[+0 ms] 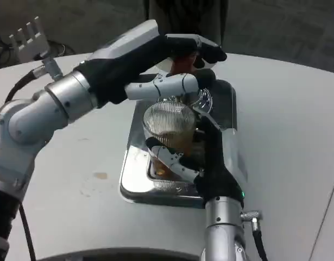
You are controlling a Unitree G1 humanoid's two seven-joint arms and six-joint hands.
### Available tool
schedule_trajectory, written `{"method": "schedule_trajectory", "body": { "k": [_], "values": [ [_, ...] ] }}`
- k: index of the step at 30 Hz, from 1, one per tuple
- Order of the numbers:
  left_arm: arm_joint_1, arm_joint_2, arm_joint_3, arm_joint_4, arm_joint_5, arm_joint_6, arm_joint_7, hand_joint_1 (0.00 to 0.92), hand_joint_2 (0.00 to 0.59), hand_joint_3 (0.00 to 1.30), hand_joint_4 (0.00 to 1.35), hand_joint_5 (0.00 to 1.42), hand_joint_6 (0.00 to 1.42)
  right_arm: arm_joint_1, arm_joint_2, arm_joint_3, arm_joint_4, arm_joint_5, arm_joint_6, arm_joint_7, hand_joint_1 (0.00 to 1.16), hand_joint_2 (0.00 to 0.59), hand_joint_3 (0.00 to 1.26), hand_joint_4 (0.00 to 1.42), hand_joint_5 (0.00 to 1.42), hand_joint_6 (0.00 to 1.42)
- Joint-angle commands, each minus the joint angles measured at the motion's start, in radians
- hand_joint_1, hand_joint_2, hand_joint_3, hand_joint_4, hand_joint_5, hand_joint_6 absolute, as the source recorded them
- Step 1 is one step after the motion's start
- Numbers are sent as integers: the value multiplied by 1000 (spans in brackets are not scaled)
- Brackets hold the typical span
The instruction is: Grasp the cup under the faucet to collect the drink, then remove the cup.
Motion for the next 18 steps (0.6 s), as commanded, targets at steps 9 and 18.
{"method": "schedule_trajectory", "body": {
  "k": [9, 18],
  "values": [
    [43, 14, -10, 8, 24, 33, -17, 0, 167, 339, 275, 311, 353, 52, 74, -5, -80, -6, -28, -27, 679, 236, 417, 435, 499, 268],
    [37, 7, -9, 17, 19, 26, -13, 0, 166, 339, 275, 313, 353, 85, 50, -16, -119, -20, -36, -19, 696, 232, 444, 464, 534, 279]
  ]
}}
